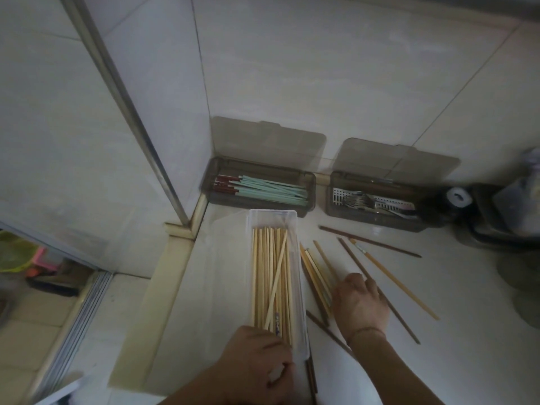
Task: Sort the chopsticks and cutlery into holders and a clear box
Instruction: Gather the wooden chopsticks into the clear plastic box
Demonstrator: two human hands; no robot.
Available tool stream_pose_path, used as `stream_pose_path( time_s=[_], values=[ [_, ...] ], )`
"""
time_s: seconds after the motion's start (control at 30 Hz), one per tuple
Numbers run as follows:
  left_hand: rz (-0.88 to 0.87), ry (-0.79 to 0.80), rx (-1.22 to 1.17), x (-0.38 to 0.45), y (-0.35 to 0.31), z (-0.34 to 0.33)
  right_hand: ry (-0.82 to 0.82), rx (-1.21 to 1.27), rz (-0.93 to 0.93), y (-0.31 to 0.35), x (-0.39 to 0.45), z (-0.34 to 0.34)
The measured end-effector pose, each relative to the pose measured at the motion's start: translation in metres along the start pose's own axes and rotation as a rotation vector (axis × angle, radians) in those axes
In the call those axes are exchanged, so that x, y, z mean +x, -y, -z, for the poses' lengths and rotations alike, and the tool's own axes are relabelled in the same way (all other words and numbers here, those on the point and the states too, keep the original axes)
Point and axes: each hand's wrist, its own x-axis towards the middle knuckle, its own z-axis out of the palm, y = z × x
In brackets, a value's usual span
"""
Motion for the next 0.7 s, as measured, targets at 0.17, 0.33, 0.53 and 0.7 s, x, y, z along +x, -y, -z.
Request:
stream_pose_path(
  time_s=[0.17, 0.33, 0.53, 0.7],
  values=[
    [0.003, -0.007, 0.004, 0.0, 0.0, 0.0, 0.06, -0.082, -0.002, 0.008, 0.003, 0.003],
    [0.011, 0.017, 0.005, -0.001, 0.0, 0.0, 0.076, 0.057, -0.078, 0.013, 0.019, 0.027],
    [0.015, 0.01, 0.009, 0.0, 0.0, 0.0, -0.193, 0.872, -0.091, 0.025, 0.028, 0.086],
    [-0.026, 0.014, 0.004, 0.001, 0.0, 0.0, -0.269, 0.994, 0.28, 0.074, 0.012, 0.089]
  ],
)
